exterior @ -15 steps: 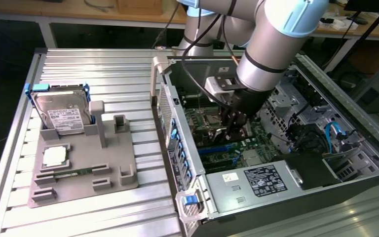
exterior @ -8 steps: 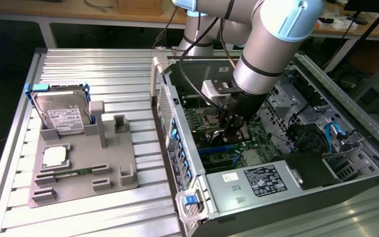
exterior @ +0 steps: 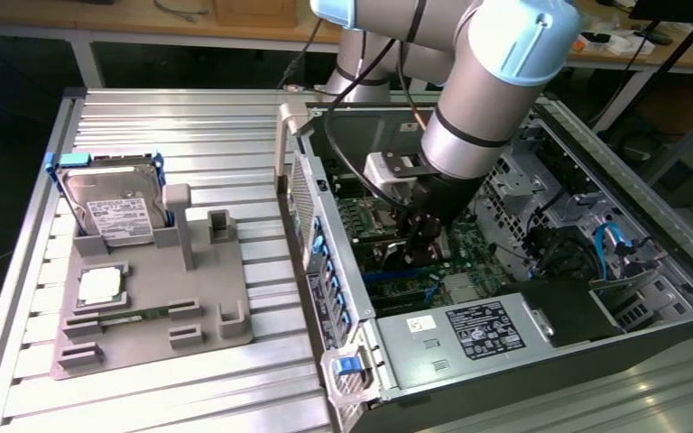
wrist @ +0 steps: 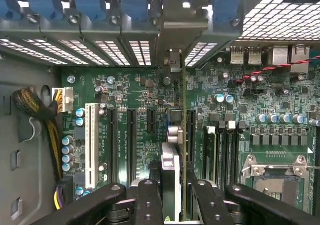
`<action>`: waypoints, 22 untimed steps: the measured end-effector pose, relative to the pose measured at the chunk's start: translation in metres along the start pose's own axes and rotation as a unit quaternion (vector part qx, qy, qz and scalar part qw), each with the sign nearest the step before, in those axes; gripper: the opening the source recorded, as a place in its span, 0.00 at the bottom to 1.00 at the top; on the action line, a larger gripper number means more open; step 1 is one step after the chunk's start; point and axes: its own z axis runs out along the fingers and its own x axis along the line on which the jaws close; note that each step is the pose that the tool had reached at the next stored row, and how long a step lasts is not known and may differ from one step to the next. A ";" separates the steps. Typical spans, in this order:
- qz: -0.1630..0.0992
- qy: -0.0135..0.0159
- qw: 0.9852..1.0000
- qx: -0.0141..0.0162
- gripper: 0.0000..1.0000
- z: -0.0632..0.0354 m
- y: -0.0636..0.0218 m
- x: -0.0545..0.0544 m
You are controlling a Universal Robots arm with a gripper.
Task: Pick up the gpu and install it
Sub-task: 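Insert the gpu into the slot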
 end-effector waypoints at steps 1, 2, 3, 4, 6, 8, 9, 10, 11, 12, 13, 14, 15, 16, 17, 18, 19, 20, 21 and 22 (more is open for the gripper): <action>0.000 0.000 1.000 0.000 0.28 0.0022 0.0004 0.000; 0.000 0.000 1.000 0.000 0.28 0.0033 0.0007 0.000; 0.000 0.000 1.000 0.000 0.28 0.0043 0.0010 0.000; 0.000 0.000 1.000 0.000 0.28 0.0051 0.0013 0.000; 0.000 0.000 1.000 0.000 0.28 0.0067 0.0018 0.000; 0.000 0.000 1.000 0.000 0.28 0.0076 0.0022 0.000; 0.000 0.000 1.000 0.000 0.28 0.0077 0.0023 0.000; 0.000 0.000 1.000 0.000 0.28 0.0078 0.0024 0.000; 0.000 0.000 1.000 0.000 0.28 0.0079 0.0024 0.000; 0.000 0.000 1.000 0.000 0.28 0.0079 0.0025 0.000; 0.000 0.000 1.000 0.000 0.28 0.0079 0.0025 0.000; 0.000 0.000 1.000 0.000 0.28 0.0079 0.0025 0.000; 0.000 0.000 1.000 0.000 0.28 0.0079 0.0025 0.000; 0.000 0.000 1.000 0.000 0.28 0.0079 0.0025 0.000; 0.000 0.000 1.000 0.000 0.28 0.0079 0.0025 0.000; 0.000 0.000 1.000 0.000 0.28 0.0079 0.0025 0.000; 0.000 0.000 1.000 0.000 0.28 0.0079 0.0025 0.000; 0.000 0.000 1.000 0.000 0.28 0.0079 0.0025 0.000; 0.000 0.000 1.000 0.000 0.28 0.0076 0.0025 0.000; 0.000 0.000 1.000 0.000 0.28 0.0069 0.0025 0.000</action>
